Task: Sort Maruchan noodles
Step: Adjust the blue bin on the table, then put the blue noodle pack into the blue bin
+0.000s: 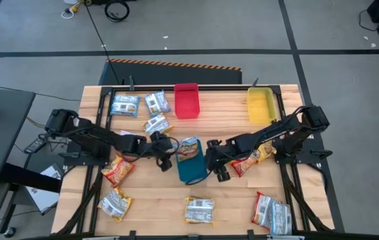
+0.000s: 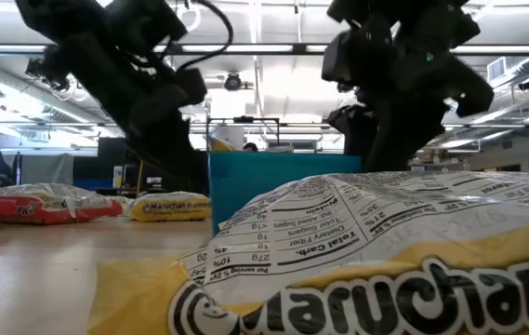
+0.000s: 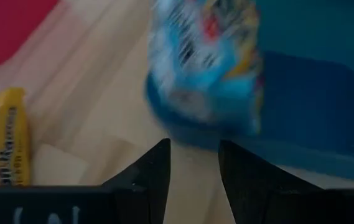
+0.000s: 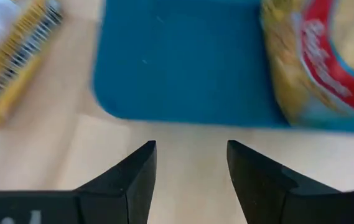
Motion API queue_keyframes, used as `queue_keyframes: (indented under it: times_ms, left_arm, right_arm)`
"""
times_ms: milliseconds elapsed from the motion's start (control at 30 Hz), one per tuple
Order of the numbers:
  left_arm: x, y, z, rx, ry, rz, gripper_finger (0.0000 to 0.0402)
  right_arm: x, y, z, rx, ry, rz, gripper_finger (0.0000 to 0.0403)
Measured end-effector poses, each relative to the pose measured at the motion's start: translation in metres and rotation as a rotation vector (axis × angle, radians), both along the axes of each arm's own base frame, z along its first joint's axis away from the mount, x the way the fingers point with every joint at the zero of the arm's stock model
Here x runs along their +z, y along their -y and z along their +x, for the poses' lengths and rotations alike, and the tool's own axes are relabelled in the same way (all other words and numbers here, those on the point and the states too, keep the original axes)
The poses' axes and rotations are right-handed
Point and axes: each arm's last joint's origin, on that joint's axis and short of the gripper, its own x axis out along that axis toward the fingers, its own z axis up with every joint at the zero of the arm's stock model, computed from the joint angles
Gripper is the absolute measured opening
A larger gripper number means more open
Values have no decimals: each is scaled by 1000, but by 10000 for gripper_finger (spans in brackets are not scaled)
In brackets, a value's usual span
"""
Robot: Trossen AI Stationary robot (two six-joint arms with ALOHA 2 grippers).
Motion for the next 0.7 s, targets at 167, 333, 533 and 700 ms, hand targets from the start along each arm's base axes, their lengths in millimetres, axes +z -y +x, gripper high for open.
queue_keyframes:
  times_ms: [167,333,533,700]
  left_arm:
    - [-1,-9,5,-13,17,44,141]
    - [0,-10,6,-33,21,68,141]
    - [5,-6,-11,-11,-79,36,141]
    - [28,11,-22,-36,0,14,141]
  right_arm:
    - [4,-12,3,15,64,30,201]
    - [5,-12,4,-17,84,26,201]
    - [18,-14,-13,-88,-80,-7,201]
    - [44,-39,-33,-158,-226,-72,201]
